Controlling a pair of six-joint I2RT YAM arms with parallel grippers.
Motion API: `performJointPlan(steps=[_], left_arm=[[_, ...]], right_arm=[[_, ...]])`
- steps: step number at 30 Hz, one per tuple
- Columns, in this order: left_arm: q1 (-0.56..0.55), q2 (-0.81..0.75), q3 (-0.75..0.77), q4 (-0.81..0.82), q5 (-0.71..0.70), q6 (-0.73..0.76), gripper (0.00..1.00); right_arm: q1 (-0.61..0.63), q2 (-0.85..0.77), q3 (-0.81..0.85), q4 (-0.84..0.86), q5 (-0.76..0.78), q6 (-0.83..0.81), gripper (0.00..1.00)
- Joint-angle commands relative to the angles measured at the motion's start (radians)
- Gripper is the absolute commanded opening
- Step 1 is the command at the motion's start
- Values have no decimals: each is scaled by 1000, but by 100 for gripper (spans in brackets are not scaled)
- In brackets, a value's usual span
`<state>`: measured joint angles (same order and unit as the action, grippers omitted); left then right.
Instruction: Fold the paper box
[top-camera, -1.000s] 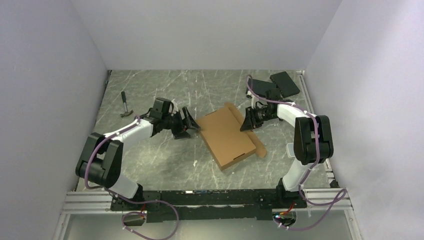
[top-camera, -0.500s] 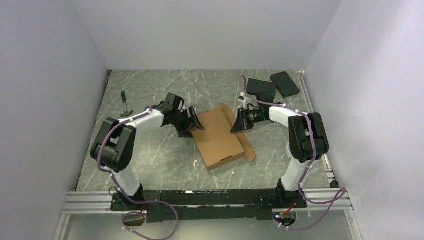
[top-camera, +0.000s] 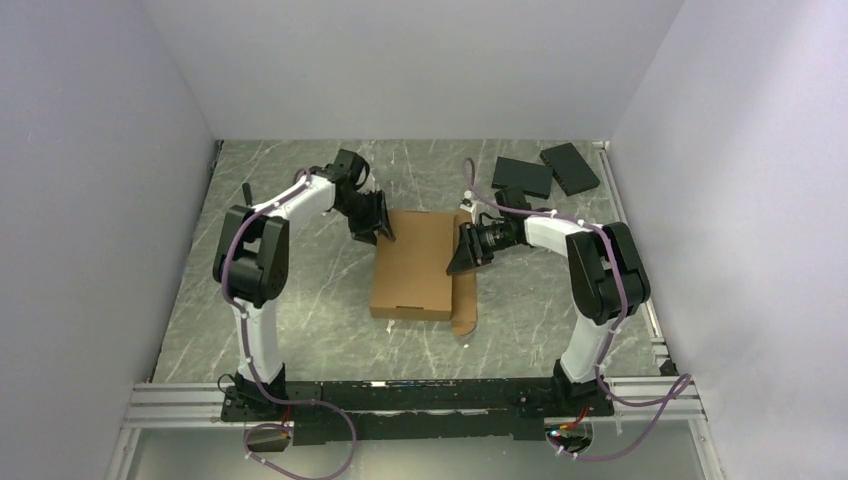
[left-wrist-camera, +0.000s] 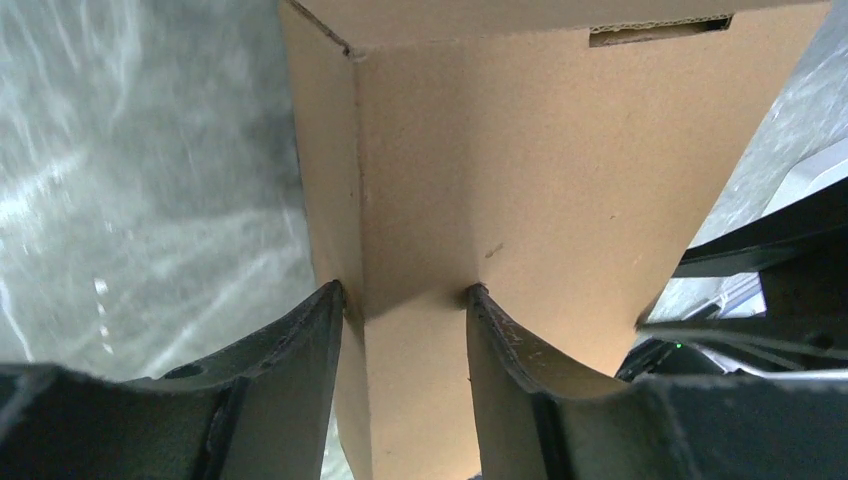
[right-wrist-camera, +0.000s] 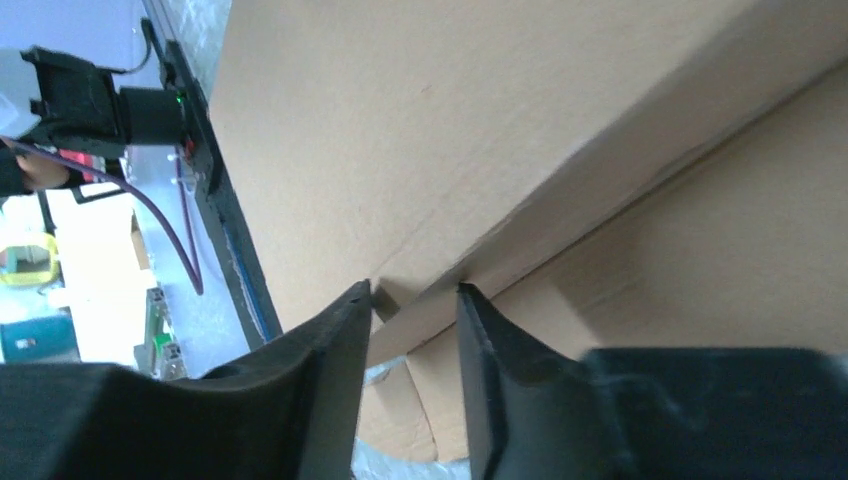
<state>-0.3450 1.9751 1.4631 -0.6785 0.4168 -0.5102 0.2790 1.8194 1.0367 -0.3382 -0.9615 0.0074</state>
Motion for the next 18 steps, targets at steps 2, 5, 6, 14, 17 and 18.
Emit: performJointPlan(steps=[2,5,6,14,17,18], left_arm=[[10,125,123,-42,-157,152,51],[23,108,135,-15,-181,154,52],[29,95,134,-1,-182,151,55],[64,-137,89,83,-229,168,72],[75,-284,-2,135,-258,177,81],[79,-333,-43,161,-261,179,86]], right_arm=[[-6,-47,25,-69,-2,-99,51],[-44,-114,27,-97,20,-147,60],[-60,-136,29,-110,25,-172,61],[-115,-400,-45,-155,67,-486,86],[-115,-584,-189,-28,12,-627,99],[-116,-647,-253,20,-30,-684,100]])
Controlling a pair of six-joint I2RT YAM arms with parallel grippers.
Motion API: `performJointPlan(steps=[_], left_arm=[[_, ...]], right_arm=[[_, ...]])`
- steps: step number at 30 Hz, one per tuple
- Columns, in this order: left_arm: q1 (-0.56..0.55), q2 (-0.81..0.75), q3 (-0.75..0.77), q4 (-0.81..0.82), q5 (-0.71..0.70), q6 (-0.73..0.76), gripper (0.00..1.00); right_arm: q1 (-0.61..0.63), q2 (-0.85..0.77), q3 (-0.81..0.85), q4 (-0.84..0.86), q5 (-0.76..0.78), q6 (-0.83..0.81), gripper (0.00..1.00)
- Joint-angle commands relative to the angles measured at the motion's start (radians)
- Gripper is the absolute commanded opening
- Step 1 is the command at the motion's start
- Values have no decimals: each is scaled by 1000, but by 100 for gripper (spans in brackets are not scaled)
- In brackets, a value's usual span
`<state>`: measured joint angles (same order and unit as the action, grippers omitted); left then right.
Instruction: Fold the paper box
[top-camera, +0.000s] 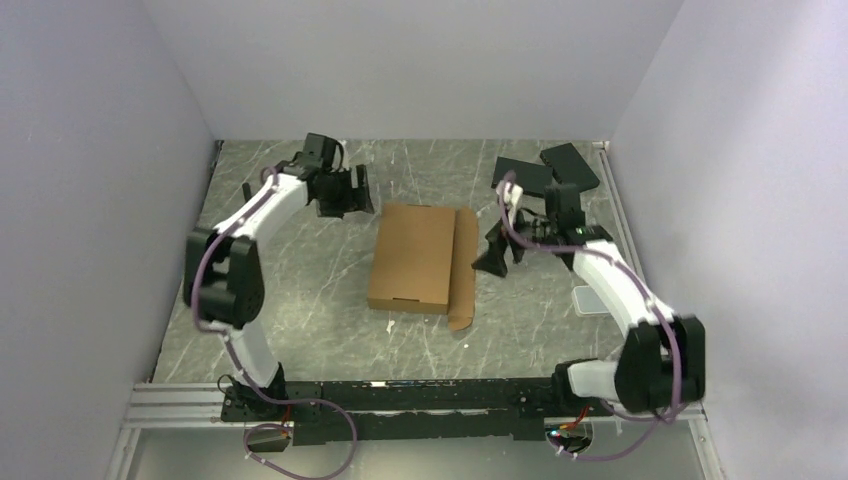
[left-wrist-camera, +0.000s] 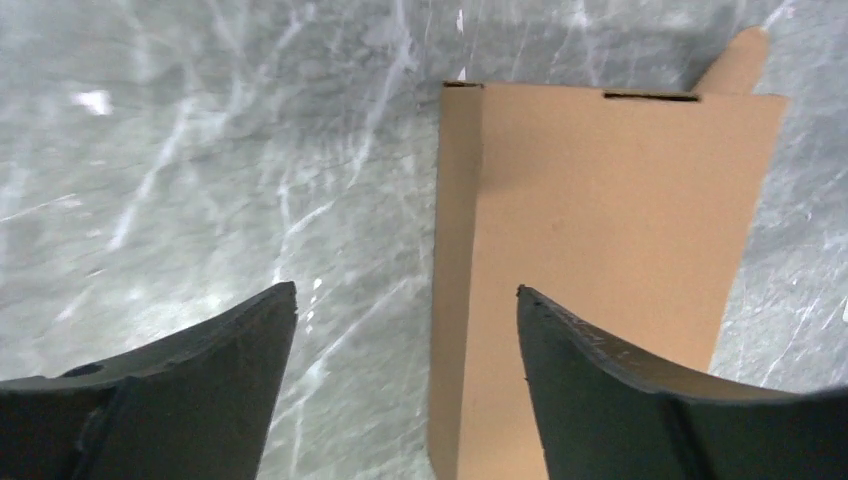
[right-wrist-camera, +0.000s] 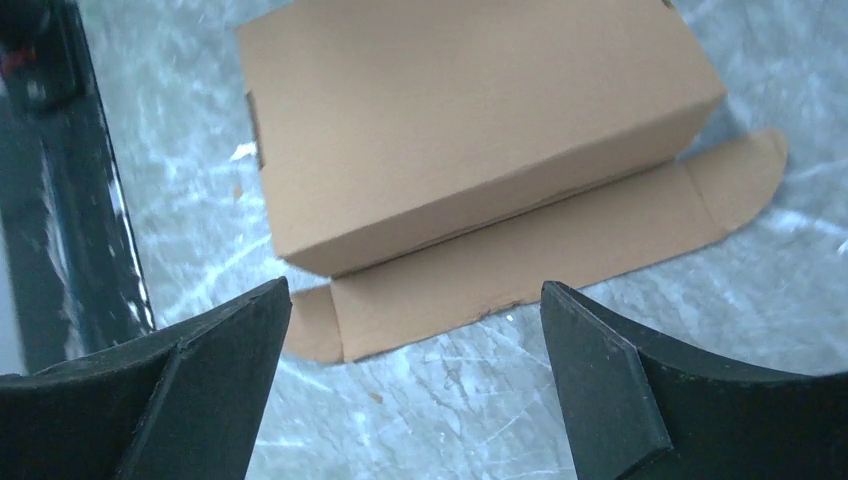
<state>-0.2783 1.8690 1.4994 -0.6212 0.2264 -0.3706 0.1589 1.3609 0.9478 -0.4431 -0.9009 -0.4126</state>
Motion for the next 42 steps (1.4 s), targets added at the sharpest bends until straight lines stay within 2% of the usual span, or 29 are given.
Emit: performJointPlan(steps=[1,2,3,6,7,8,11,14,18,22,25,29,35,37,42], left_arm=[[17,-274,-114,133,-66,36,91],[24,-312,-152,153,-46,30,98],[33,-349,-191,179,-7,21,99],[74,-415,-298,262,199,-34,100],[80,-425,-334,304,294,-58,99],[82,-433,-367,358,381,-82,95],[45,-427,-441,518,553,-194,81],[-69,-400,-408,488,510,-164,76],[-163,-337,-382,484,455,-157,58],[-193,-278,-411,564,468,-205,53],[-218,-260,-421,565,457,-210,52],[-228,-301,-469,581,416,-211,52],[-226,-416,-547,584,322,-195,54],[-225,-453,-574,613,318,-212,62],[-159,-509,-659,751,355,-308,89]], right_arm=[[5,-240,-233,160,-132,-331,100],[5,-266,-277,148,-193,-469,100],[4,-263,-288,55,-242,-606,100],[6,-207,-257,-217,-286,-979,99],[11,-187,-250,-267,-267,-1055,98],[19,-171,-251,-286,-239,-1091,97],[68,-162,-286,-235,-146,-1100,91],[138,-164,-321,-192,-75,-1111,87],[210,-123,-326,-178,14,-1123,79],[265,-110,-345,-160,82,-1123,74],[283,-113,-352,-154,101,-1119,71],[289,-104,-325,-210,89,-1141,71],[289,-116,-324,-252,81,-1161,91],[287,-121,-327,-246,75,-1141,99],[243,-128,-310,-290,28,-1167,100]])
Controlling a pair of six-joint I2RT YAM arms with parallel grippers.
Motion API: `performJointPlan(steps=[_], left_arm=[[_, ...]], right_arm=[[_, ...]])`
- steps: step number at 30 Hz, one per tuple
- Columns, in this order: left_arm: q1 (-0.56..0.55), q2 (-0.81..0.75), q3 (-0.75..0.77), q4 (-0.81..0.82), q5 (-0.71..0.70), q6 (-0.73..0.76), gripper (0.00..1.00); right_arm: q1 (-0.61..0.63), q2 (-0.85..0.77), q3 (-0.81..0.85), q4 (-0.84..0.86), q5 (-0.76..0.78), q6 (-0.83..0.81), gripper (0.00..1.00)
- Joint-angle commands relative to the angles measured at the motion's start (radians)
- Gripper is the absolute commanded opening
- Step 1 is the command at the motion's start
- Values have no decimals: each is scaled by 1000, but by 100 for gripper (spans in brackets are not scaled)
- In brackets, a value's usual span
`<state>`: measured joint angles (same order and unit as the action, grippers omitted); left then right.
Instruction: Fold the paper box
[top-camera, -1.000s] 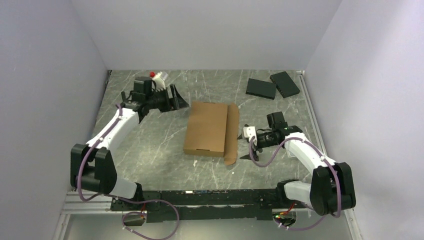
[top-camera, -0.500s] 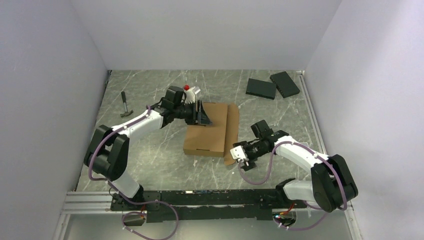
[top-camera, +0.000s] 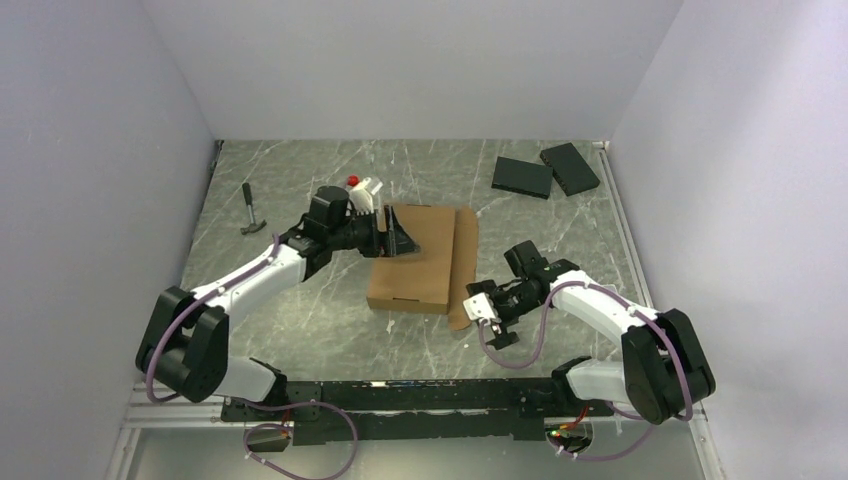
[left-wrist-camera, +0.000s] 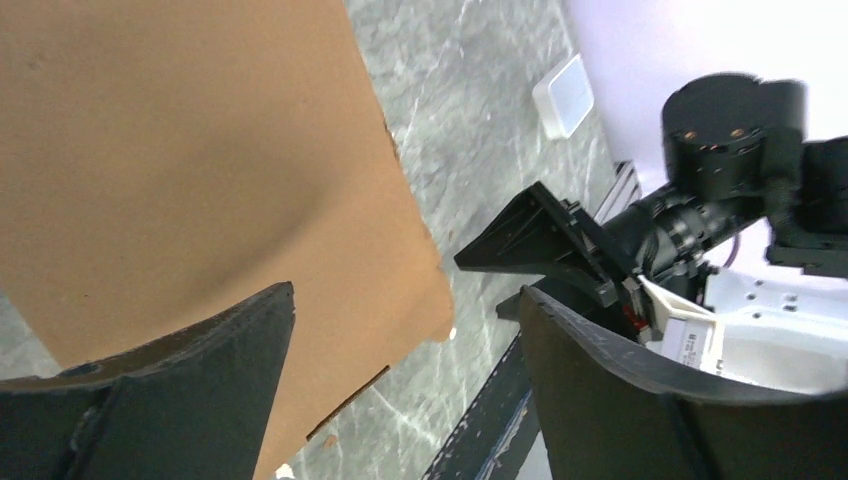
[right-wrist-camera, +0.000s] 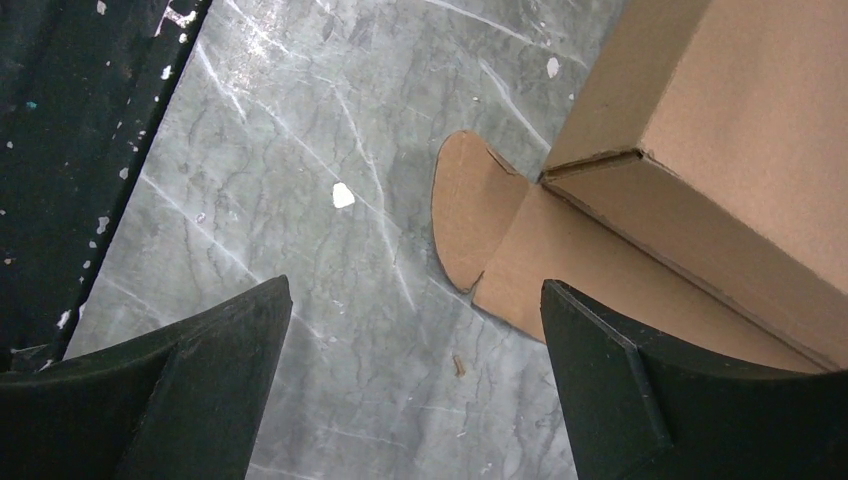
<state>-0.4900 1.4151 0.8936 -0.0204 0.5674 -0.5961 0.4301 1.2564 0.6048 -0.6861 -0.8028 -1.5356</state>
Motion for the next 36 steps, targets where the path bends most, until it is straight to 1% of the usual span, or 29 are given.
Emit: performJointPlan(steps=[1,4,7,9,11,14,16,18,20,22,24,28,32,36], left_arm=[[81,-59,-75,187,42,-114,91],[143,-56,-122,253,102,-186,95],[148,-49,-102,179,93,-157,97],[148,-66,-108,166,72,-147,97],[145,-104,-109,121,13,-107,97],[137,-195,-96,-21,-124,-24,97],[135,-257,-95,-80,-213,19,97],[136,-323,-123,-90,-287,38,99],[137,-380,-168,-52,-328,36,100],[138,-422,-216,-12,-355,-12,99],[142,-440,-246,45,-320,-20,100],[142,-400,-220,27,-207,-1,99],[141,-335,-200,62,-90,-2,92],[133,-280,-187,94,-42,-19,89]], right_arm=[[-34,-24,31,-52,-68,-55,99],[-40,-21,27,-46,-44,-59,97],[-38,-11,37,-59,-38,-68,94],[-35,-8,39,-64,-36,-66,93],[-27,-3,42,-59,-27,-57,91],[-9,4,46,-40,-8,-21,88],[5,11,47,-29,7,-5,87],[18,13,47,-16,16,14,85],[30,17,48,-10,26,24,84],[41,18,49,-1,34,39,82],[53,19,49,8,47,61,80],[75,14,49,16,65,88,76],[89,3,46,13,71,96,69],[93,-1,39,20,71,102,65]])
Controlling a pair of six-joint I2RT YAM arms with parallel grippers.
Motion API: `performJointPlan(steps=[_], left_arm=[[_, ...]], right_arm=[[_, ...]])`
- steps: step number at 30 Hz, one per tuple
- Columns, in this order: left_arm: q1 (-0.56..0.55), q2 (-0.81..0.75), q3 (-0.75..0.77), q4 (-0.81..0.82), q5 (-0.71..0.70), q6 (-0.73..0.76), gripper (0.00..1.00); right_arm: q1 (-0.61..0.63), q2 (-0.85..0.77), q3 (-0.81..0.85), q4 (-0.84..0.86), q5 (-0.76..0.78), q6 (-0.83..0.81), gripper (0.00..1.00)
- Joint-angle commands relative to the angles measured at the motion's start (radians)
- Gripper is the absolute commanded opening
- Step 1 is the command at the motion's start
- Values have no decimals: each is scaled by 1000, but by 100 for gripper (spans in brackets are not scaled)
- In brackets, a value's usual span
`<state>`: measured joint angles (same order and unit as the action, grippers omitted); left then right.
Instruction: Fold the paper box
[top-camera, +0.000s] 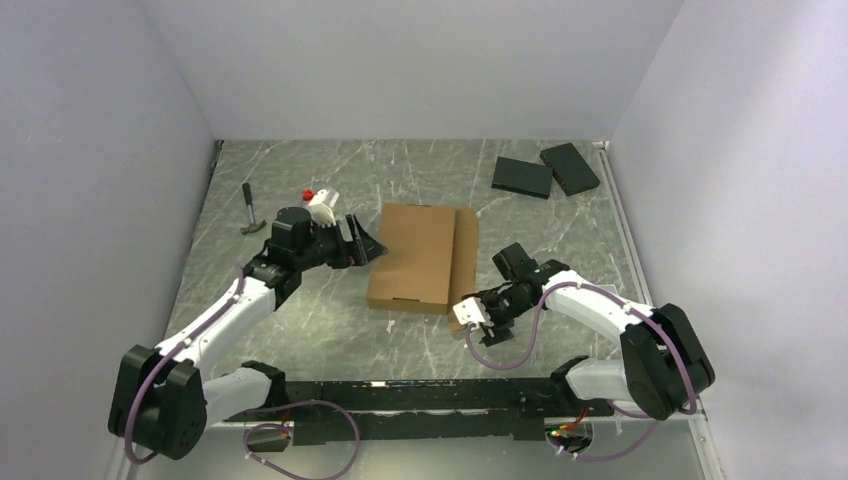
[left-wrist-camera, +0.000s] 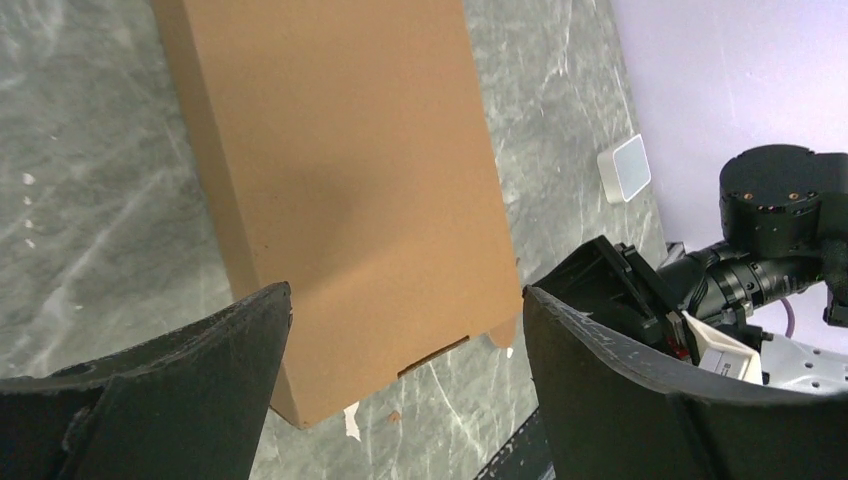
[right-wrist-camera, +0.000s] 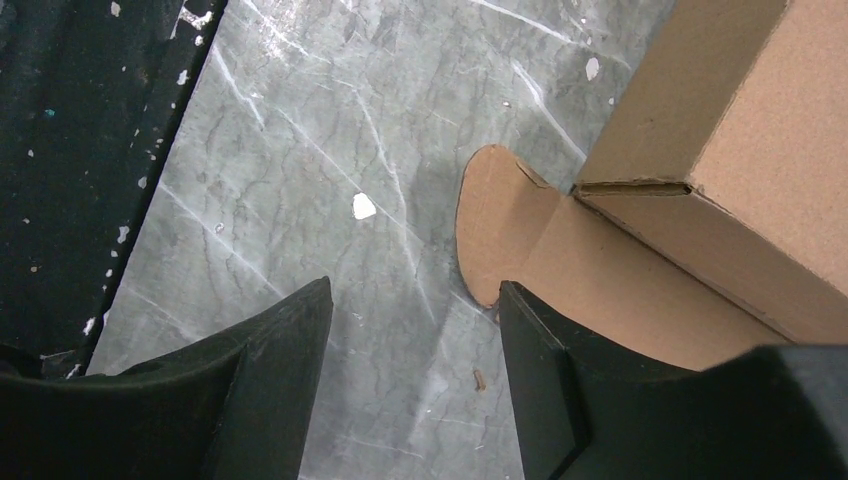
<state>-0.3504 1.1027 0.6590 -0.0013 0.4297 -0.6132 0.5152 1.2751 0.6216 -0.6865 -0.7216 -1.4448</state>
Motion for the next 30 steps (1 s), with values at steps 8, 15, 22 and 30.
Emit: performJointPlan(steps=[8,15,22,30], left_arm=[[-82,143,92,147,102,6,89],[-123,242,125,219,132,-10,77],[-154,302,130,269,152,-32,63],[-178,388,144,324,196,-51,57]], right_arm=[[14,-11,14,50,-8,31,57],[37,-2,-2,121,22,83,48],[127,39,-13,257,132,184,40],[161,51,-12,277,159,203,36]])
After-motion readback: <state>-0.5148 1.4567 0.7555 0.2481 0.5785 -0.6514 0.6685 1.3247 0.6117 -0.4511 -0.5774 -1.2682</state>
